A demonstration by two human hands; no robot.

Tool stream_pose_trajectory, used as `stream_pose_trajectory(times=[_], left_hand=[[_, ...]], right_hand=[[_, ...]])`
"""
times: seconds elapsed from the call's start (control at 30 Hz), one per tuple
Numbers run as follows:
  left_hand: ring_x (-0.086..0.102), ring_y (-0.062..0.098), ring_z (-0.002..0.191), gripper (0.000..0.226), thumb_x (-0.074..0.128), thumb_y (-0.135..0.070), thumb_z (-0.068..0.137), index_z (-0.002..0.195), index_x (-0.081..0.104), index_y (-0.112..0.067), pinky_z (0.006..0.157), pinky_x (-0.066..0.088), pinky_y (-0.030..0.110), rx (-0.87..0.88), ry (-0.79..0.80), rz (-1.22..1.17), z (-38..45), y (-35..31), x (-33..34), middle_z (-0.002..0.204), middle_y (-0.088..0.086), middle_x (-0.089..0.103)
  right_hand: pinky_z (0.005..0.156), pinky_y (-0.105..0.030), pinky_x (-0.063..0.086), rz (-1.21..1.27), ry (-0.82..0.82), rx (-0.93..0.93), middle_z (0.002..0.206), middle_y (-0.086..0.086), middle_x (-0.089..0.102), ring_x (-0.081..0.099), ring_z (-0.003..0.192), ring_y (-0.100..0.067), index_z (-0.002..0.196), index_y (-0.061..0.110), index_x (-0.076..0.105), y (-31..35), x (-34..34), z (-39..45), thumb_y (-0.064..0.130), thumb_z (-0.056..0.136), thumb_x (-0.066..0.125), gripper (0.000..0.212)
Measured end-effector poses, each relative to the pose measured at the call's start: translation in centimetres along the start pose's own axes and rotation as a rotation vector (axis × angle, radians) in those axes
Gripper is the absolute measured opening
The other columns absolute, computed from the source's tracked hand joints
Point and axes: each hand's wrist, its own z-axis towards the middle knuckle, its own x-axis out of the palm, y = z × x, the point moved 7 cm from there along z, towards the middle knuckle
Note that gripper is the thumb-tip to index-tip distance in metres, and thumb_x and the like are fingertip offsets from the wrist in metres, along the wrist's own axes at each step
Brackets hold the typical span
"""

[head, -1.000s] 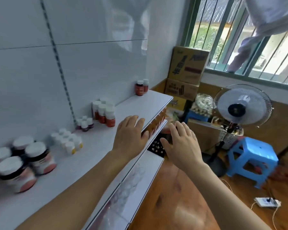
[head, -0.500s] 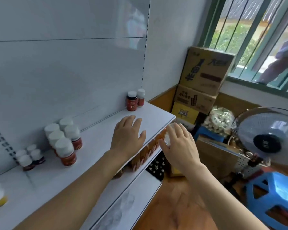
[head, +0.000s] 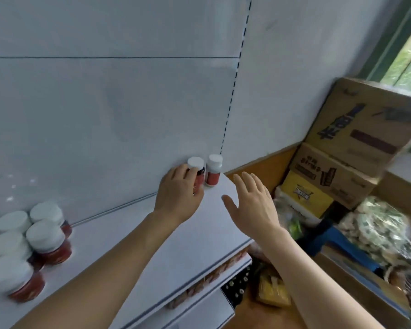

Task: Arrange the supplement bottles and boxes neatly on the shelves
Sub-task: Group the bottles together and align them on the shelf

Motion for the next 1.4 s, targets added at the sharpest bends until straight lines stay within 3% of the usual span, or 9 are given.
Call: stream_pose_trajectory(times=[0.23,0.5,0.63,0.73,0.83,1.03,1.17,1.27,1.4], left_hand=[[0.047,0.031,0.123,0.053,0.058,-0.033,0.09,0.137,0.047,-0.012,0.1,0.042,0.041,-0.282,0.048,0.037,4.1,1.6,5.2,0.135,0.008,0.052],[0.047,0.028,0.12,0.059,0.057,-0.032,0.09,0.143,0.035,-0.022,0.094,0.046,0.042,-0.442,0.138,-0.023,6.5,2.7,8.3,0.137,0.002,0.043],[0.053,0.025,0.112,0.05,0.055,-0.022,0.092,0.14,0.039,-0.021,0.09,0.048,0.04,-0.448,0.106,-0.076,6.6,3.1,9.2,0.138,0.0,0.044],[0.057,0.025,0.105,0.045,0.054,-0.018,0.093,0.135,0.041,-0.022,0.085,0.048,0.038,-0.466,0.052,-0.107,6.7,3.4,9.5,0.138,0.0,0.045],[0.059,0.024,0.098,0.041,0.057,-0.021,0.092,0.131,0.045,-0.023,0.08,0.045,0.032,-0.481,0.017,-0.108,6.8,3.6,9.4,0.137,-0.002,0.045],[0.06,0.023,0.087,0.039,0.061,-0.028,0.091,0.128,0.049,-0.025,0.077,0.048,0.033,-0.53,-0.026,-0.122,5.9,4.4,8.8,0.13,-0.004,0.049],[0.059,0.022,0.087,0.039,0.062,-0.03,0.089,0.126,0.05,-0.027,0.079,0.05,0.036,-0.542,-0.045,-0.135,5.3,4.2,8.3,0.124,-0.004,0.051],[0.059,0.02,0.096,0.04,0.062,-0.032,0.089,0.127,0.051,-0.029,0.083,0.05,0.036,-0.559,-0.065,-0.159,4.7,4.3,7.6,0.123,-0.004,0.052],[0.058,0.016,0.103,0.043,0.065,-0.034,0.088,0.13,0.057,-0.029,0.089,0.05,0.036,-0.569,-0.131,-0.169,3.2,4.3,5.8,0.124,-0.007,0.054]], right_hand=[[0.117,-0.043,0.027,0.135,0.114,-0.224,0.155,-0.009,0.031,0.026,0.144,-0.03,0.149,0.019,0.026,-3.5,5.3,9.1,0.051,0.097,0.04,0.063],[0.111,-0.038,0.032,0.289,0.286,-0.483,0.161,-0.006,0.016,0.021,0.145,-0.029,0.151,0.027,0.019,-3.3,9.2,16.1,0.011,0.096,0.044,0.063],[0.102,-0.042,0.044,0.364,0.288,-0.599,0.153,-0.004,0.034,0.041,0.132,-0.033,0.144,0.023,0.038,-2.7,9.2,17.7,0.005,0.095,0.043,0.052],[0.087,-0.036,0.049,0.418,0.229,-0.638,0.129,-0.003,0.052,0.052,0.112,-0.027,0.132,0.021,0.053,-2.7,8.8,18.6,0.014,0.095,0.053,0.038],[0.076,-0.027,0.043,0.383,0.213,-0.607,0.112,-0.002,0.054,0.052,0.1,-0.021,0.122,0.021,0.056,-2.9,9.0,19.8,0.036,0.092,0.06,0.034],[0.08,-0.032,0.048,0.422,0.232,-0.634,0.116,-0.001,0.063,0.058,0.1,-0.023,0.119,0.014,0.057,-2.6,8.9,20.2,0.03,0.093,0.058,0.03],[0.075,-0.032,0.049,0.419,0.254,-0.604,0.123,-0.001,0.059,0.061,0.09,-0.023,0.129,0.022,0.054,-2.6,9.2,20.2,0.04,0.095,0.055,0.038],[0.078,-0.038,0.054,0.463,0.222,-0.618,0.116,-0.003,0.061,0.062,0.09,-0.023,0.127,0.023,0.06,-2.5,8.4,19.9,0.047,0.092,0.058,0.042],[0.071,-0.034,0.056,0.597,0.132,-0.65,0.101,0.0,0.065,0.062,0.079,-0.014,0.114,0.019,0.07,-1.5,6.3,19.4,0.048,0.089,0.061,0.039]])
